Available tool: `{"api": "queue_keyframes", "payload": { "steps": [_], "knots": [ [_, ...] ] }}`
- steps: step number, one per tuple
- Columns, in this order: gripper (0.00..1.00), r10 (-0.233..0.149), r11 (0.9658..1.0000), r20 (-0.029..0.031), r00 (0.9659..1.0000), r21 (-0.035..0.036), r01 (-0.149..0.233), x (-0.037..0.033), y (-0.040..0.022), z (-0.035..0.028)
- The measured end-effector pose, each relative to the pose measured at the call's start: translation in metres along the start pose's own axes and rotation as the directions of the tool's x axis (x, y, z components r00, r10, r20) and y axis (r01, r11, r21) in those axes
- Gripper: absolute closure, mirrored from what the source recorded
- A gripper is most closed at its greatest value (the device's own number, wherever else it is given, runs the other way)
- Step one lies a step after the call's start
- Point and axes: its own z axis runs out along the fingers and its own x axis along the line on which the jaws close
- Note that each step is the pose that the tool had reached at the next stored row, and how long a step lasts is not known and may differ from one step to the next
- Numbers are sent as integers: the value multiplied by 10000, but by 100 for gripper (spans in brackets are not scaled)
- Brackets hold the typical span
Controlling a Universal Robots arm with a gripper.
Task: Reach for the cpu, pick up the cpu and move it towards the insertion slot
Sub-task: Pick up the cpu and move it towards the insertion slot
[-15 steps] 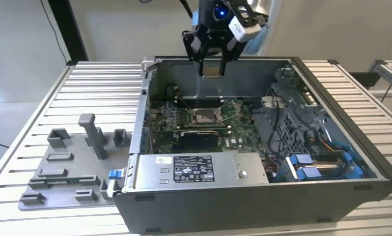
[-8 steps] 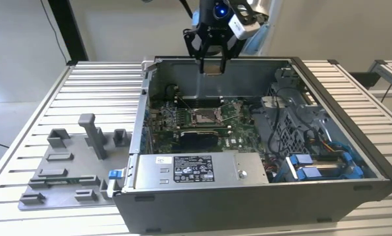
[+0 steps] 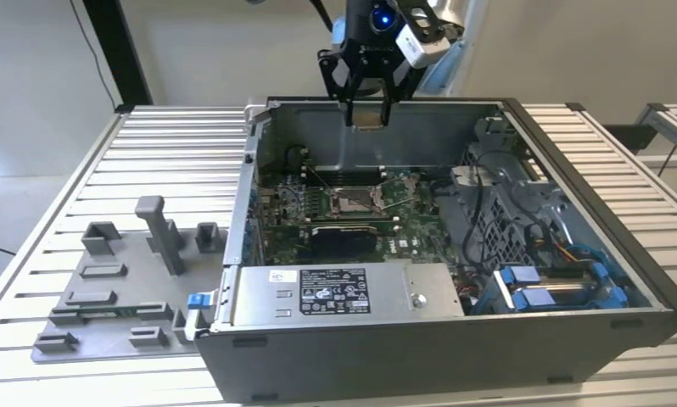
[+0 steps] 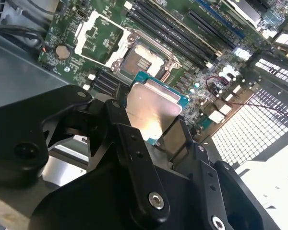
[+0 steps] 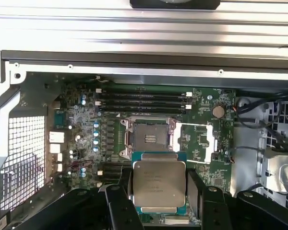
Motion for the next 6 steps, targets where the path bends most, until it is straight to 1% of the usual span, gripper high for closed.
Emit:
{"api": "queue_keyframes", "payload": {
  "steps": [6],
  "knots": [
    [100,-1,10000,-6,10000,0,1,0,0,0]
  ]
}}
